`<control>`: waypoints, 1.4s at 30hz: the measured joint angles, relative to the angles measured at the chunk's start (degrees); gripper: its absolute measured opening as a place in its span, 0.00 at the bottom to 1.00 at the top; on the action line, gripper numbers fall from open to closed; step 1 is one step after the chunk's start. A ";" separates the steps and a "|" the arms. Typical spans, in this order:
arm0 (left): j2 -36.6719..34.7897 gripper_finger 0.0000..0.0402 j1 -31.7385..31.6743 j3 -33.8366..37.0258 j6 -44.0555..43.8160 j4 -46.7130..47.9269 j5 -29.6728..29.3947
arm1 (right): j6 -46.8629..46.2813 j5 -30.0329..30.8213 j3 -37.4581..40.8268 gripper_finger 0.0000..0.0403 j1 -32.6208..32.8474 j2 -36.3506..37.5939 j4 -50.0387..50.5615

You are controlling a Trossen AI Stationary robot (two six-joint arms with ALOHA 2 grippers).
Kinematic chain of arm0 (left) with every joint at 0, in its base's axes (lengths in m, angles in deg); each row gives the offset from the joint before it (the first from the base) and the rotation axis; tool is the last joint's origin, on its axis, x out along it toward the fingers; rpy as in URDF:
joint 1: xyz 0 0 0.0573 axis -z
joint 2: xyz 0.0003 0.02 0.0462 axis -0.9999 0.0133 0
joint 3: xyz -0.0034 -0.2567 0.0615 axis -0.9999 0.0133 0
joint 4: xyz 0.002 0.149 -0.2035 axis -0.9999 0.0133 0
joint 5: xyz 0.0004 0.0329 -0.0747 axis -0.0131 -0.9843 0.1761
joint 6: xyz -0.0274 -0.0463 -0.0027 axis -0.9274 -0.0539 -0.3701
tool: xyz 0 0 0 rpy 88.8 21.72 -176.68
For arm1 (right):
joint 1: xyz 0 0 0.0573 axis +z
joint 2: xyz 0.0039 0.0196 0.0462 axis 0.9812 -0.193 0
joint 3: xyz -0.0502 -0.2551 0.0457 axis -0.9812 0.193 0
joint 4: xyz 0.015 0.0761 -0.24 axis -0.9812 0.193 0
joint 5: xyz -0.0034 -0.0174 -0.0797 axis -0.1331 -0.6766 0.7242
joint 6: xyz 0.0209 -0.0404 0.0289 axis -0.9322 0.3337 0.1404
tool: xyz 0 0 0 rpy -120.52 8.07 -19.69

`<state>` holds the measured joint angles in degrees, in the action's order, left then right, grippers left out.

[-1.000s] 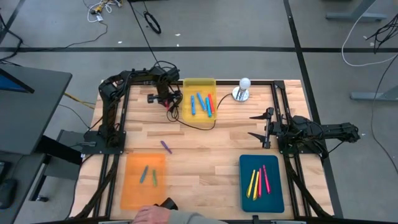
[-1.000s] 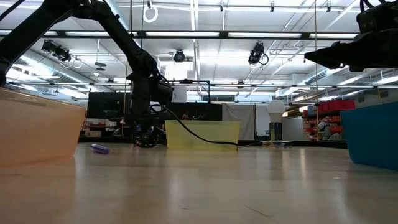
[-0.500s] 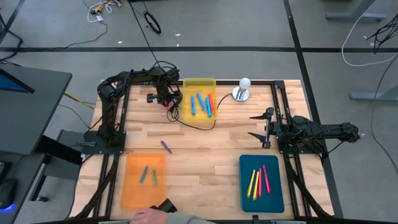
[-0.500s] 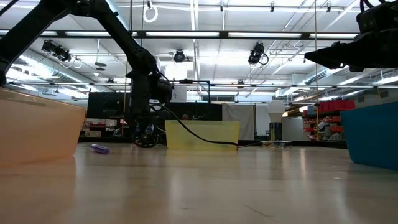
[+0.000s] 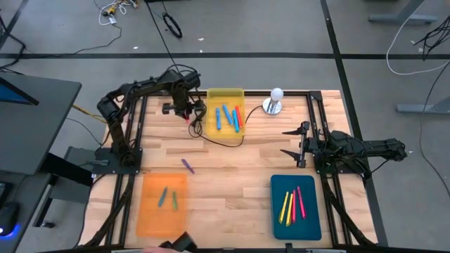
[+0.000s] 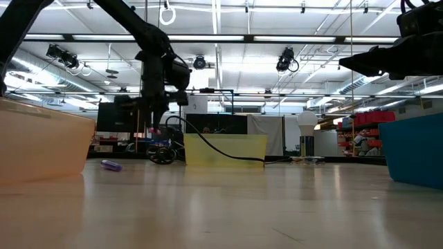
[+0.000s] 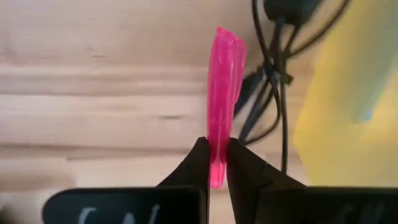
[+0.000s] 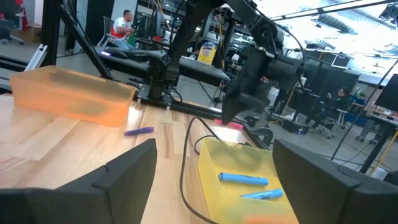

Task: Pick & Place Markers
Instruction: Put the pink highlighter pen into the orange bin

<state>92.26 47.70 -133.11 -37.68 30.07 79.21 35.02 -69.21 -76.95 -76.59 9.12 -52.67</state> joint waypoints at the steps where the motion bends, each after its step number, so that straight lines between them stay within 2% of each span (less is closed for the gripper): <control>1: -0.18 0.08 -0.02 -1.04 0.82 1.48 0.00 | -0.01 0.01 0.00 0.80 0.00 0.01 0.00; 15: -0.32 0.08 -1.84 -17.89 5.84 15.82 0.59 | -0.01 0.00 0.00 0.80 0.00 0.02 0.00; 23: -0.43 0.08 -2.98 -23.77 7.02 23.64 0.38 | 0.00 0.00 0.01 0.80 0.00 0.02 -0.01; 27: -0.43 0.08 -2.32 -24.10 7.07 25.08 -0.27 | -0.01 0.00 0.00 0.80 0.00 0.00 0.00; 31: -0.43 0.08 0.62 -24.10 6.96 26.29 -3.69 | -0.01 0.00 0.00 0.80 0.00 0.00 0.00; 34: -1.47 0.08 2.88 -23.13 5.87 25.31 -3.99 | -0.01 0.00 0.01 0.80 0.00 0.01 -0.01; 39: -8.18 0.08 7.92 -14.00 0.82 18.08 -3.98 | -0.01 0.00 0.00 0.80 0.00 0.00 0.00; 42: -11.79 0.08 11.52 -9.62 -2.11 17.83 -3.71 | -0.01 0.01 0.00 0.80 0.00 0.00 -0.01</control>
<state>80.47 59.22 -142.73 -39.79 47.90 75.49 35.01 -69.21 -76.95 -76.59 9.12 -52.67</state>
